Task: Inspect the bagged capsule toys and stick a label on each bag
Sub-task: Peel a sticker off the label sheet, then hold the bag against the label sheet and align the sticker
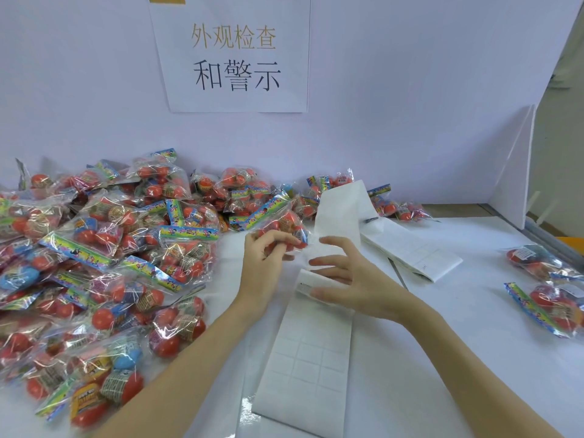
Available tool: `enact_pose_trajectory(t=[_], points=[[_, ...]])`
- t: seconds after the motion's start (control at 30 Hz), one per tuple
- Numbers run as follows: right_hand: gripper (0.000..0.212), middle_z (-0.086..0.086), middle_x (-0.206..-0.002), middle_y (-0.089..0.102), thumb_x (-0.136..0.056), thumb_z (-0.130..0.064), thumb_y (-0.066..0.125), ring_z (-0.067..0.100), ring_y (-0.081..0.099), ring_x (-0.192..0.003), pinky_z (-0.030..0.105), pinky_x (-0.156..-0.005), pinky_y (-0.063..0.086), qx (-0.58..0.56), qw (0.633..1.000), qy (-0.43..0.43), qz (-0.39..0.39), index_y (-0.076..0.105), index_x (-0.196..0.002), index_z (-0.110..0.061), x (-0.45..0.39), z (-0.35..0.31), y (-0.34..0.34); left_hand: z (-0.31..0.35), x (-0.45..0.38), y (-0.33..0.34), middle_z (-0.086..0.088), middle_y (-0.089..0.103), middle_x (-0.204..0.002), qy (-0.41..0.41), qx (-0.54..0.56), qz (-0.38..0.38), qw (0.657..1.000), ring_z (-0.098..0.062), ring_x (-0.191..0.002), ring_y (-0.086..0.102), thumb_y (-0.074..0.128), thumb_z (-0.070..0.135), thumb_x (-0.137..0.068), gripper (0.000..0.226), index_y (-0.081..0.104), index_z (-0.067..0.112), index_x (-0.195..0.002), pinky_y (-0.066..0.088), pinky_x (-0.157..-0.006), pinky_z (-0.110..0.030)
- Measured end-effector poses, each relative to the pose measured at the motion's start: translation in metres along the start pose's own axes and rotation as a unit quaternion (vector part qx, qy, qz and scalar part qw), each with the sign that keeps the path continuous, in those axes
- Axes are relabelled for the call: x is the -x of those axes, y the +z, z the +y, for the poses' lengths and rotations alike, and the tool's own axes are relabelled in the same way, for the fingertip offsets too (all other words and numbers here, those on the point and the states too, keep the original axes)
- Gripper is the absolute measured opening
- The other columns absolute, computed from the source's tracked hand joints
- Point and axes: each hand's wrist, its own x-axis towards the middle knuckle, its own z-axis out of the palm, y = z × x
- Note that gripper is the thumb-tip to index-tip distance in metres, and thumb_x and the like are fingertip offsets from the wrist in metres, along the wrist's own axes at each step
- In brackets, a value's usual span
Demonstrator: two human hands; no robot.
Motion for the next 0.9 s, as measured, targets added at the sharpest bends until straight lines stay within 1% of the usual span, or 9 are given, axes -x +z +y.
enact_pose_trajectory(t=[0.07,0.13,0.23,0.37,0.5,0.63,0.77,0.83,0.9], points=[[0.057,-0.014,-0.126,0.069,-0.083,-0.026,0.088,0.002,0.069,-0.111,0.027,-0.097,0.056,0.013,0.998,-0.010,0.064,0.049,-0.124,-0.032,-0.0022,0.0017,-0.0017,0.0033,0.0009,-0.0006,-0.013,0.056,-0.120,-0.007,0.000,-0.020,1.000,-0.023,-0.097,0.072,0.051,-0.007,-0.099,0.036,0.081,0.012,-0.090,0.060,-0.086,-0.029],[0.035,-0.026,-0.106,0.071,-0.082,-0.029,0.088,-0.002,0.068,-0.097,0.016,-0.086,0.051,0.067,0.987,-0.036,0.144,0.059,-0.102,-0.032,-0.0038,0.0039,-0.0046,0.0065,0.0021,-0.0003,-0.015,0.053,-0.124,-0.021,0.007,-0.053,0.998,-0.017,-0.097,0.073,0.052,-0.004,-0.101,0.036,0.083,0.012,-0.095,0.060,-0.089,-0.031],[0.020,-0.025,-0.085,0.072,-0.083,-0.030,0.088,-0.001,0.066,-0.086,0.009,-0.076,0.044,0.112,0.970,-0.077,0.201,0.068,-0.081,-0.033,-0.0058,0.0063,-0.0073,0.0079,0.0049,0.0009,-0.011,0.050,-0.130,-0.015,-0.008,-0.114,0.993,-0.003,-0.107,0.065,0.059,0.013,-0.104,0.025,0.083,0.020,-0.104,0.057,-0.093,-0.026],[0.015,-0.020,-0.087,0.074,-0.086,-0.023,0.084,0.000,0.071,-0.090,0.016,-0.082,0.051,0.105,0.963,-0.118,0.219,0.071,-0.086,-0.029,-0.0070,0.0064,-0.0083,0.0031,0.0064,0.0037,0.005,0.041,-0.128,0.019,-0.086,-0.171,0.981,-0.003,-0.093,0.065,0.081,0.026,-0.091,0.015,0.080,0.025,-0.106,0.056,-0.082,-0.019],[0.014,-0.022,-0.087,0.075,-0.089,-0.025,0.081,-0.001,0.071,-0.090,0.024,-0.083,0.055,0.114,0.963,-0.100,0.223,0.070,-0.092,-0.034,-0.0071,0.0042,-0.0087,0.0010,0.0044,0.0042,0.002,0.045,-0.121,0.004,-0.100,-0.150,0.984,0.001,-0.080,0.066,0.081,0.024,-0.090,0.006,0.076,0.027,-0.088,0.054,-0.074,-0.014],[0.007,-0.025,-0.094,0.073,-0.089,-0.035,0.080,-0.008,0.066,-0.097,0.007,-0.085,0.045,0.144,0.956,-0.121,0.224,0.074,-0.093,-0.037,-0.0045,0.0008,-0.0065,-0.0011,0.0041,0.0053,-0.002,0.048,-0.116,-0.002,-0.114,-0.144,0.983,0.007,-0.074,0.062,0.078,0.031,-0.092,0.018,0.073,0.015,-0.085,0.048,-0.073,-0.008],[0.024,-0.012,-0.102,0.067,-0.085,-0.035,0.084,0.001,0.060,-0.095,0.005,-0.080,0.039,0.202,0.953,-0.110,0.196,0.077,-0.107,-0.028,-0.0039,0.0003,-0.0055,-0.0007,0.0024,0.0049,-0.003,0.051,-0.115,-0.016,-0.113,-0.113,0.987,0.001,-0.089,0.060,0.074,0.032,-0.095,0.030,0.066,0.011,-0.076,0.044,-0.076,-0.007],[0.025,-0.006,-0.101,0.066,-0.087,-0.030,0.084,0.005,0.059,-0.090,0.007,-0.078,0.039,0.212,0.951,-0.109,0.196,0.078,-0.110,-0.022,-0.0047,0.0002,-0.0052,0.0004,0.0027,0.0048,-0.003,0.051,-0.116,-0.023,-0.109,-0.104,0.988,-0.007,-0.097,0.057,0.072,0.033,-0.096,0.032,0.063,0.014,-0.073,0.041,-0.077,-0.006],[0.020,-0.010,-0.098,0.067,-0.089,-0.027,0.082,0.001,0.060,-0.091,0.006,-0.078,0.039,0.207,0.951,-0.116,0.198,0.077,-0.109,-0.025,-0.0047,-0.0002,-0.0052,0.0015,0.0034,0.0051,-0.004,0.051,-0.118,-0.025,-0.105,-0.102,0.989,-0.009,-0.100,0.056,0.070,0.035,-0.098,0.034,0.061,0.017,-0.071,0.041,-0.077,-0.005]])
